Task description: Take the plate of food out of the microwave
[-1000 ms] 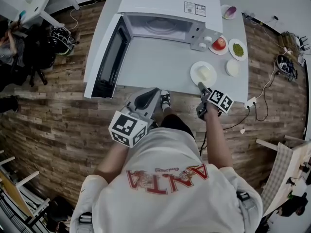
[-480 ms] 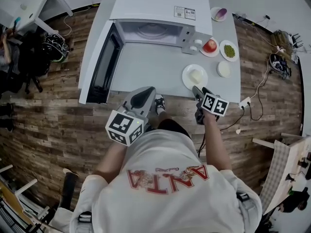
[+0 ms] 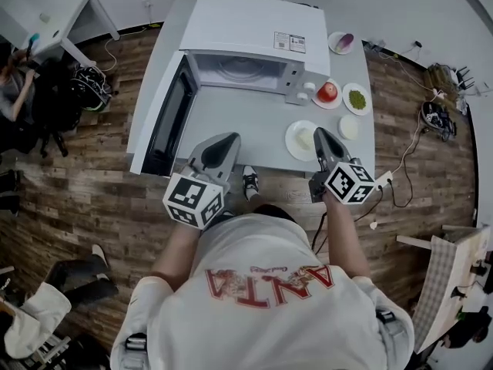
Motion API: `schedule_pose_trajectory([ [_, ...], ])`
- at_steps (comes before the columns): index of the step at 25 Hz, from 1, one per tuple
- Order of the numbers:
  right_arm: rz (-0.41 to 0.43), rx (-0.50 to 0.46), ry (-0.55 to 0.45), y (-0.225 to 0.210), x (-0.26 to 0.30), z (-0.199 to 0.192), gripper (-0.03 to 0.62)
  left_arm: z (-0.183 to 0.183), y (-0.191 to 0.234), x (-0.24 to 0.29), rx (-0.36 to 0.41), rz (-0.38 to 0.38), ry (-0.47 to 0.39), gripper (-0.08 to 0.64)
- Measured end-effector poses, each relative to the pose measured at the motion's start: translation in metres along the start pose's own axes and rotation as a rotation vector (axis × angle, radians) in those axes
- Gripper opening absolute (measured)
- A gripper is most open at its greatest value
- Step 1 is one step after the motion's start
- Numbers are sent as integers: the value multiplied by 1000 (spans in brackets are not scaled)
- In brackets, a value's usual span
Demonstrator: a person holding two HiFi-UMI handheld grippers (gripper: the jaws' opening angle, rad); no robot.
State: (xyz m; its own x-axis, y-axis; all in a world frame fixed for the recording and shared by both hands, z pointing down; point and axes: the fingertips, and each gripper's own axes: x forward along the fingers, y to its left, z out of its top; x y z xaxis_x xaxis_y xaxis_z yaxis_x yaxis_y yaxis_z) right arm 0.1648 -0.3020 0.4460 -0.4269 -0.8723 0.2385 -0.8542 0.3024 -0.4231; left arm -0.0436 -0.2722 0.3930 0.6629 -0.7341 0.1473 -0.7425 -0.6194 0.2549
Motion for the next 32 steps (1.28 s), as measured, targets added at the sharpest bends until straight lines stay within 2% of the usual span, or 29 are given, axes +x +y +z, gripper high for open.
schedule_pose_trajectory([
  [4, 119, -87, -90, 46, 0, 42, 3, 21, 5, -7, 30, 26, -47, 9],
  [9, 186, -239, -92, 90, 1, 60, 2, 39, 9, -17, 45, 46, -86, 9],
  [11, 202, -271, -87, 101, 3, 60, 2, 40, 12, -21, 42, 56, -91, 9],
  [18, 246, -270, -63, 120, 1, 52, 2, 35, 13, -31, 28, 67, -86, 9],
  [32, 261, -260, -56, 130, 0, 44, 2, 32, 15, -36, 30, 60, -78, 9],
])
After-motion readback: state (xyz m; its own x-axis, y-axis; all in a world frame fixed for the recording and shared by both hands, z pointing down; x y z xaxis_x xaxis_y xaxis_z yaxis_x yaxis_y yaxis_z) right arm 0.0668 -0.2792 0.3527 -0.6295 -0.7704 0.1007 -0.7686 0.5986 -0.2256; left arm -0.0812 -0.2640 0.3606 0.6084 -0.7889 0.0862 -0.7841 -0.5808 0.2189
